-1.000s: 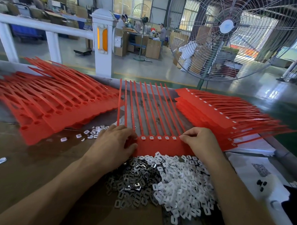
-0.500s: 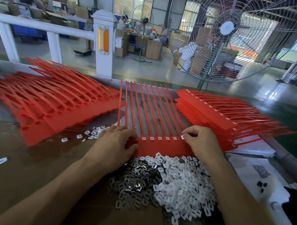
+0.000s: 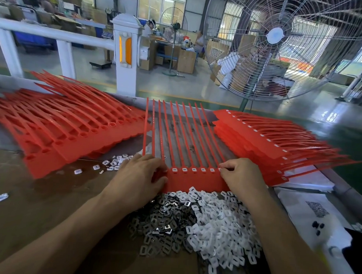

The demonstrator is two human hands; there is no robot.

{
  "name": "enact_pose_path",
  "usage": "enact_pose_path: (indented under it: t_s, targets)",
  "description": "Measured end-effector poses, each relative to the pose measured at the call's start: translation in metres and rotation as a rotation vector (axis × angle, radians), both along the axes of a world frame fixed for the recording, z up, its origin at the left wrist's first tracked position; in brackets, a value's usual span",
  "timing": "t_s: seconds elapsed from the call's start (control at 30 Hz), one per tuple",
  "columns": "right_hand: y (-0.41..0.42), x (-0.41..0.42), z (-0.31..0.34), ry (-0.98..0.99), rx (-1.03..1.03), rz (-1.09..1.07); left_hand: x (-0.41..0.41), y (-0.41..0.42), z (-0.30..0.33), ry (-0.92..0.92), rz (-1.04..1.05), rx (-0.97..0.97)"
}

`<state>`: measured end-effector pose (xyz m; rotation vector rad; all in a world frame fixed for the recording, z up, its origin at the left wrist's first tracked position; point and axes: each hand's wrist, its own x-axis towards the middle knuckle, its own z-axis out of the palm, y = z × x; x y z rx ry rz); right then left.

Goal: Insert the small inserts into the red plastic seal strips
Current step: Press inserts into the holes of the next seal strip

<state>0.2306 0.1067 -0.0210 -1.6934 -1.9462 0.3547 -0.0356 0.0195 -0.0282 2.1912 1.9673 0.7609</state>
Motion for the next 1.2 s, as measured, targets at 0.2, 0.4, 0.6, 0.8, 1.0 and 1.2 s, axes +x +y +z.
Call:
enact_pose_path:
  t_s: [0.2,0.4,0.6,0.8,1.0,1.2]
  targets:
    - [-0.007,0.001,0.001,-0.159,-0.055,0.014,0.000,-0.001,0.000,-0.015,0.000,-0.001]
    - [-0.011,-0.001,0.005,-0.205,-0.089,0.011,0.000,0.000,-0.002,-0.018,0.001,0.003]
    - [-0.015,0.000,0.011,-0.129,-0.131,0.017,0.000,-0.001,-0.002,-0.015,0.006,0.007]
    - [-0.019,0.007,0.011,0.015,-0.098,0.036,-0.001,0.000,-0.002,-0.020,-0.003,0.008]
    - [-0.029,0.011,0.027,0.130,-0.077,0.248,-0.001,0.000,-0.002,-0.023,-0.002,0.008]
    - [-0.039,0.005,0.034,0.073,-0.336,0.579,-0.001,-0.001,-0.001,-0.022,0.000,0.002]
